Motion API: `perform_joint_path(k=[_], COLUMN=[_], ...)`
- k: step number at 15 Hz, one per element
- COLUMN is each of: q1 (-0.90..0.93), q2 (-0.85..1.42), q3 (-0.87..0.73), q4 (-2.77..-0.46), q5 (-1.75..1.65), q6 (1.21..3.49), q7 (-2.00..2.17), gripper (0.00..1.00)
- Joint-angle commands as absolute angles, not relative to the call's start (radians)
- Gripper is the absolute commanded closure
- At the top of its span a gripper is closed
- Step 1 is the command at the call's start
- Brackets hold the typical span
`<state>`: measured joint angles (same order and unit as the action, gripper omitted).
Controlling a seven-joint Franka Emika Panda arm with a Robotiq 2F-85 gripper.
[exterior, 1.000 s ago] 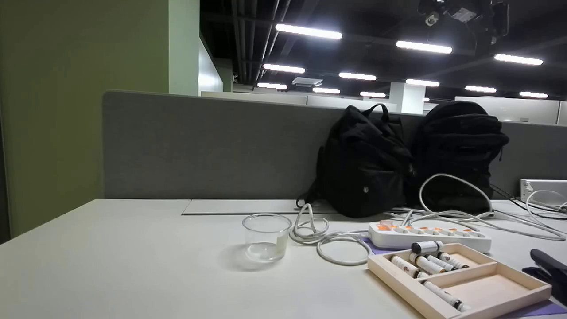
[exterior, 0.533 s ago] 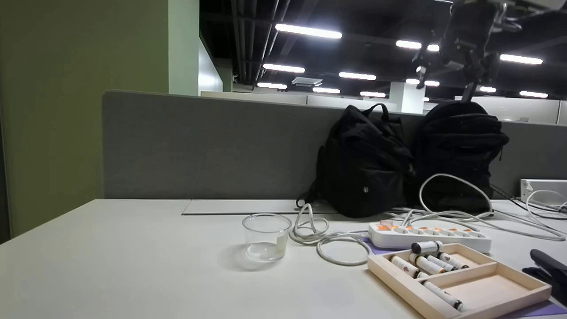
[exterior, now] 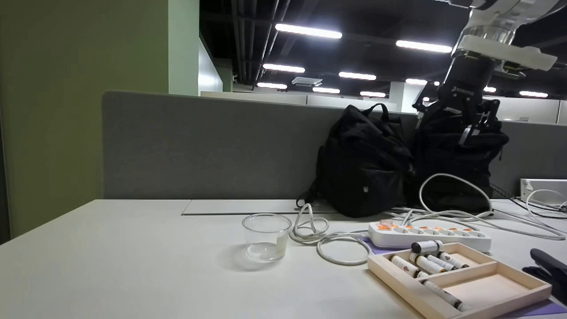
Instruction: Remove one bottle from the tray and place it inside the container on the left
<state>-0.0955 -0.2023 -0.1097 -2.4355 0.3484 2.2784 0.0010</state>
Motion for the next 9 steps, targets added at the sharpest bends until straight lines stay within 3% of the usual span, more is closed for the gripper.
perform_joint_path(k=[1, 9], q1=[-0.091, -0.082], q2=[-0.21, 0.114], q3=[-0.115, -0.081], q4=[-2.434, -2.538], q5=[0.346, 0.396], q6=[2.274, 2.771], q7=[0.003, 0.266], gripper=[0.0, 0.0])
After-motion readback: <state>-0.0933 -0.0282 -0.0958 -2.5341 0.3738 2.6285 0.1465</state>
